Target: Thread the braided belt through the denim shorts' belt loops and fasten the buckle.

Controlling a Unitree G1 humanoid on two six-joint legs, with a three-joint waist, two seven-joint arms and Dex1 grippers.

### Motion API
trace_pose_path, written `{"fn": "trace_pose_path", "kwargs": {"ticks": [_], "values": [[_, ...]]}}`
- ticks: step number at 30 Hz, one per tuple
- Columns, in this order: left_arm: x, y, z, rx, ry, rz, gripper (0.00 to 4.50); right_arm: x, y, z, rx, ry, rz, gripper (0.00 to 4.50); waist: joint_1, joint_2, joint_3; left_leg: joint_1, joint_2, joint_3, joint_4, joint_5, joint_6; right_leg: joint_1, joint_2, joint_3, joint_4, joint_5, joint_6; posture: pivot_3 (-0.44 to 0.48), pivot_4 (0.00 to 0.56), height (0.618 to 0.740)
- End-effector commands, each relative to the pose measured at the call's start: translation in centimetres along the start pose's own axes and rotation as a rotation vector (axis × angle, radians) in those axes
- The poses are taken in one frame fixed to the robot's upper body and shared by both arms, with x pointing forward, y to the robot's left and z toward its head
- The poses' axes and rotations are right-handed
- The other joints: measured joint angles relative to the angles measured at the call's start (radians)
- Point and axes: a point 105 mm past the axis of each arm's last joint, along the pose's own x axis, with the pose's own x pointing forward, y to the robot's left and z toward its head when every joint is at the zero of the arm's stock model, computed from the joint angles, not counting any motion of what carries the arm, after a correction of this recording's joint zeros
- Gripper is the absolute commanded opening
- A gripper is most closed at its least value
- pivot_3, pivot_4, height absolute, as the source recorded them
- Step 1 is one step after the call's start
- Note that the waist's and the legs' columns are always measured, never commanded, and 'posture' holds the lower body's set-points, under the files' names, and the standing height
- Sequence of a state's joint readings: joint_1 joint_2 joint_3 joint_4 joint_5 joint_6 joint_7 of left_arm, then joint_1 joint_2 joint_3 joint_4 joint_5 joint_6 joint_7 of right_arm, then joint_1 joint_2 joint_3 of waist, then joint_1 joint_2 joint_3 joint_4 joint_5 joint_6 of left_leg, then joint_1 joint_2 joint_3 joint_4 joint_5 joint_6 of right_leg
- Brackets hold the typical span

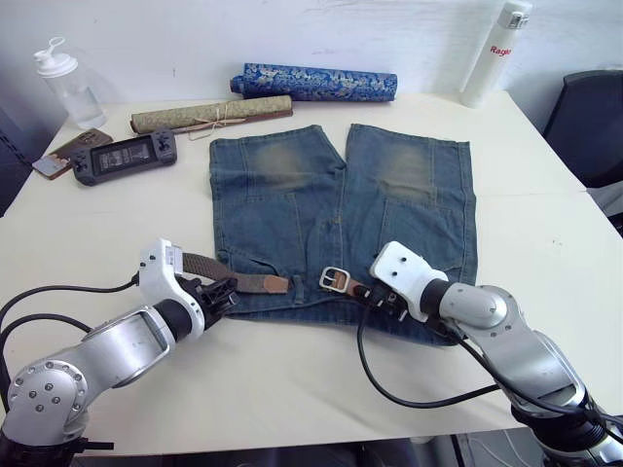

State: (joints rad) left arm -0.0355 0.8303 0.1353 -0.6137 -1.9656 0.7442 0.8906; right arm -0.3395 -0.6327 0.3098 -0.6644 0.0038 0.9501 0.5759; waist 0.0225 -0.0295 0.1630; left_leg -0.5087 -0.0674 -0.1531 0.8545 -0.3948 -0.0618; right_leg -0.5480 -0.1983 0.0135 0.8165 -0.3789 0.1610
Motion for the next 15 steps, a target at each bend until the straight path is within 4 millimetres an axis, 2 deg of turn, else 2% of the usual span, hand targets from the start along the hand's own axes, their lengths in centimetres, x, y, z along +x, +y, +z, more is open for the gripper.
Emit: {"fn": "trace_pose_path", "kwargs": {"ticks": [1, 15], "values": [[-0.3, -0.4, -0.1, 0.073, 0.035, -0.027, 0.0, 0.7, 2.7, -1.3, 0.036, 0.055, 0.128, 3.49, 0.0, 0.0, 0.0, 0.0, 0.0, 0.0, 0.0, 0.0, 0.0, 0.0, 0.0, 0.0, 0.0, 0.0, 0.0, 0.0, 0.15, 0.637], [2.5, -3.3, 0.2, 0.032, 0.064, -0.138, 0.0, 0.3, 2.2, -1.3, 0.042, 0.068, 0.095, 3.49, 0.002, 0.0, 0.0, 0.0, 0.0, -0.001, 0.0, 0.0, 0.0, 0.0, 0.0, 0.0, -0.001, 0.0, 0.0, 0.0, 0.15, 0.637]]}}
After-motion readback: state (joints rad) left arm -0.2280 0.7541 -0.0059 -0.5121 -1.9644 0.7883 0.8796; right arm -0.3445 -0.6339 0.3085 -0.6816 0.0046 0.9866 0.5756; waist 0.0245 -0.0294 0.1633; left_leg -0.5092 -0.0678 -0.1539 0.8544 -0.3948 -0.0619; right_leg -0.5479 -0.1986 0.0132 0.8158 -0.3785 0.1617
